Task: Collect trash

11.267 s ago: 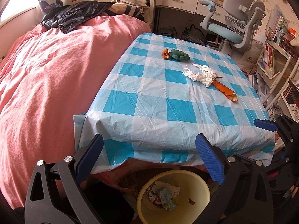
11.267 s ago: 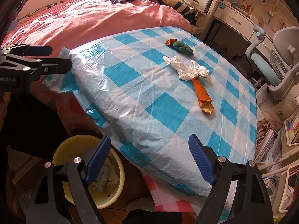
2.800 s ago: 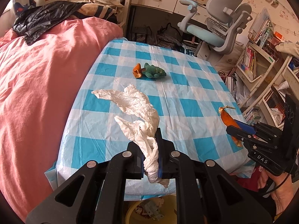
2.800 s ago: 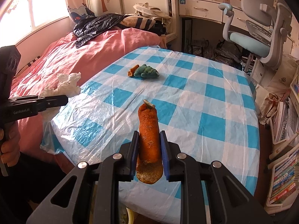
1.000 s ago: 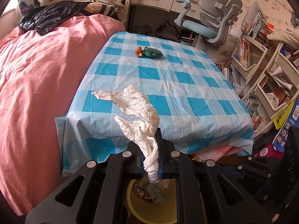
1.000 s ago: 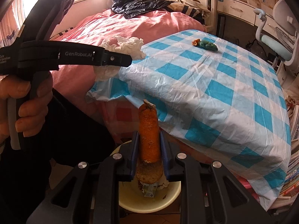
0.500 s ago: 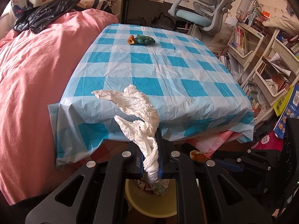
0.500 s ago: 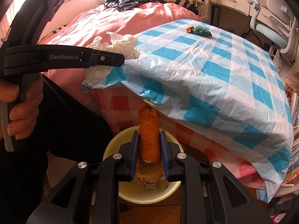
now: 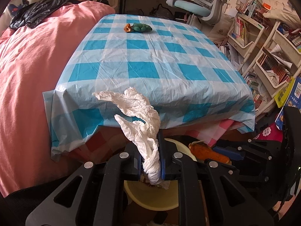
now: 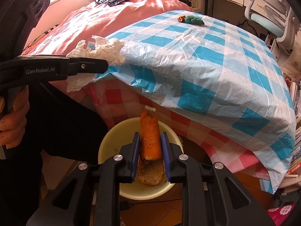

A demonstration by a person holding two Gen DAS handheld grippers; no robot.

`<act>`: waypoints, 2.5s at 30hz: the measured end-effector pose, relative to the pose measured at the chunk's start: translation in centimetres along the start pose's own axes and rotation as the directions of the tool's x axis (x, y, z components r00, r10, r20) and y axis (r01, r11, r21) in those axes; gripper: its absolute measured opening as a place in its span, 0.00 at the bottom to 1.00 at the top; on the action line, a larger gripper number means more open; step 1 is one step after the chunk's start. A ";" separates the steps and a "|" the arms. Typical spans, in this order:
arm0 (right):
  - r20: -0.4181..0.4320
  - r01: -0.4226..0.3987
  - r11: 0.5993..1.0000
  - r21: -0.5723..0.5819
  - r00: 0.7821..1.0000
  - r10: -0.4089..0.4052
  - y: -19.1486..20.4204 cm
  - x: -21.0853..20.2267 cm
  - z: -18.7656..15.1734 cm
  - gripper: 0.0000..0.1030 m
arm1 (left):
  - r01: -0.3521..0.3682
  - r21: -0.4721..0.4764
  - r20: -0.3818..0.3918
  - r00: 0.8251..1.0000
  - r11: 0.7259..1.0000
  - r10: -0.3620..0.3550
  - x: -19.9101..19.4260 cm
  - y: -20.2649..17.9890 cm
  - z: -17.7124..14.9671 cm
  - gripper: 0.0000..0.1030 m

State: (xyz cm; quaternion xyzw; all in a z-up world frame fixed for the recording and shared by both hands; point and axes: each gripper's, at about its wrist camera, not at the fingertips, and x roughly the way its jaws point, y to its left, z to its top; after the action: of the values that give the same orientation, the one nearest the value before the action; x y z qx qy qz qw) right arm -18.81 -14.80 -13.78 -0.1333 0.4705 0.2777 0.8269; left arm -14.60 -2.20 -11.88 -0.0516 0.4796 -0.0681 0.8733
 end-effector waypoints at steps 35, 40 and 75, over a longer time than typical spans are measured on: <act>0.007 0.056 0.997 -0.047 0.998 -0.055 0.8 0.6 0.1 0.68 | -0.190 -0.122 0.188 0.959 0.974 0.211 -3.0 2.2 0.9 0.82; 0.004 0.058 0.997 -0.059 0.998 -0.058 1.1 0.8 0.1 0.70 | -0.194 -0.121 0.182 0.960 0.973 0.214 -2.9 2.2 0.9 0.82; -0.011 0.054 0.995 -0.085 0.998 -0.055 1.7 1.6 0.2 0.72 | -0.198 -0.119 0.174 0.961 0.973 0.217 -2.4 2.1 0.9 0.82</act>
State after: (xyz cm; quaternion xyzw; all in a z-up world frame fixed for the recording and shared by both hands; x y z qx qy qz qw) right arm -19.00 -12.80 -14.93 -0.1826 0.4599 0.2739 0.8247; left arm -15.02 0.30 -9.72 -0.0509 0.4014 0.0530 0.9129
